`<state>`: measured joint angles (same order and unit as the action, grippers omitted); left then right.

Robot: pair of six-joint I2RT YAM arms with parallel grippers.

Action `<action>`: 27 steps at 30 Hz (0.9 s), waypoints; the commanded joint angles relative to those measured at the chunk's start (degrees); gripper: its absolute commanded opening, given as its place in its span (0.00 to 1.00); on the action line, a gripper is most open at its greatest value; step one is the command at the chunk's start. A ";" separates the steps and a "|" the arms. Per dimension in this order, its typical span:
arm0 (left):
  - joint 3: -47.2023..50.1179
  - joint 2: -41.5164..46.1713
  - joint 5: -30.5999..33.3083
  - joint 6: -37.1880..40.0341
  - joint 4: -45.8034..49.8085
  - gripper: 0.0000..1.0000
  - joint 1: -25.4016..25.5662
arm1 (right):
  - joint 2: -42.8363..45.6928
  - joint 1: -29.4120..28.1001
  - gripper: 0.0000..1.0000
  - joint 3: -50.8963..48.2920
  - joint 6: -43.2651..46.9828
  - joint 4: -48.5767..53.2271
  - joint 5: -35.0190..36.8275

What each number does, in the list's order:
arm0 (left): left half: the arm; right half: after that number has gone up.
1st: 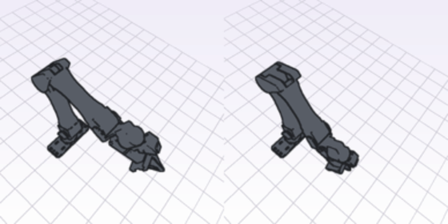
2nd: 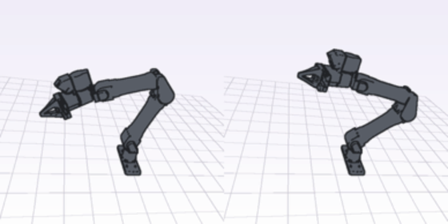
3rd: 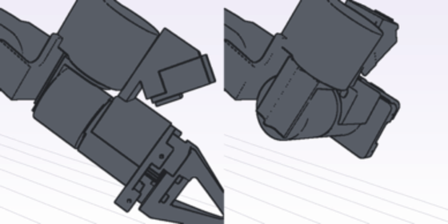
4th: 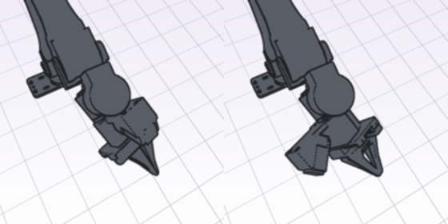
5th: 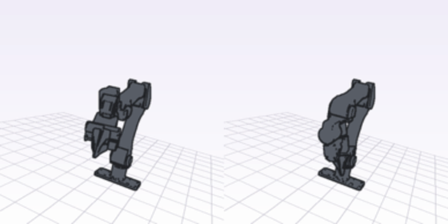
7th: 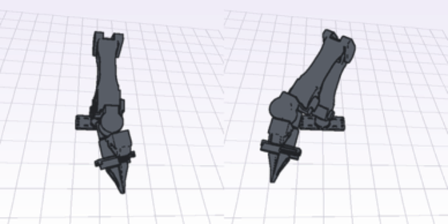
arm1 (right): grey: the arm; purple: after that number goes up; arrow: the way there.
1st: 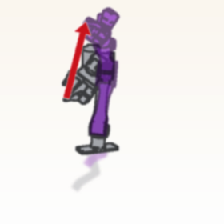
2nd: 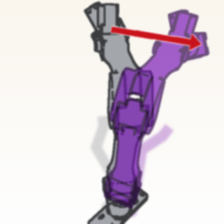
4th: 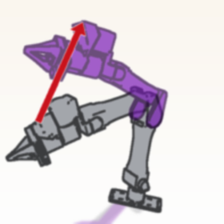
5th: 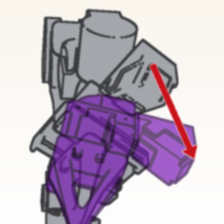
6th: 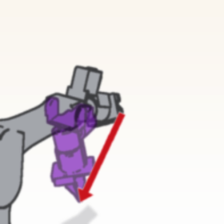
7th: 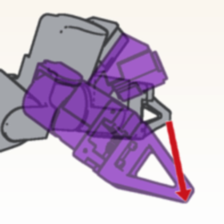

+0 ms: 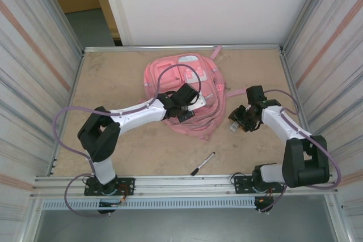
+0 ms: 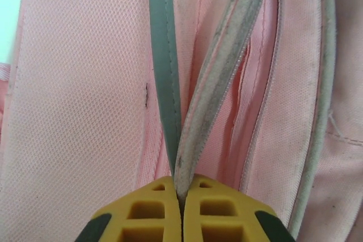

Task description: Pack the student bag

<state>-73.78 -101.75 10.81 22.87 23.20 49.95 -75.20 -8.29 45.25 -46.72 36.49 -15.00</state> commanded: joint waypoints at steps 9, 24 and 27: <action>-8.92 6.66 -21.23 -12.05 1.11 0.00 -3.39 | 6.70 -12.65 0.42 4.65 -17.11 -8.32 -10.71; -5.72 9.39 -32.12 -26.92 -6.20 0.00 -6.89 | -8.69 -19.07 0.63 8.60 -38.46 -26.78 -3.69; -4.49 10.32 -31.77 -26.84 -6.76 0.00 -7.46 | -10.21 -19.82 0.81 10.90 -38.21 -27.05 -4.37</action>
<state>-78.74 -96.88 -15.70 -2.44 22.00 41.76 -83.94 -27.44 52.40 -80.93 14.09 -20.67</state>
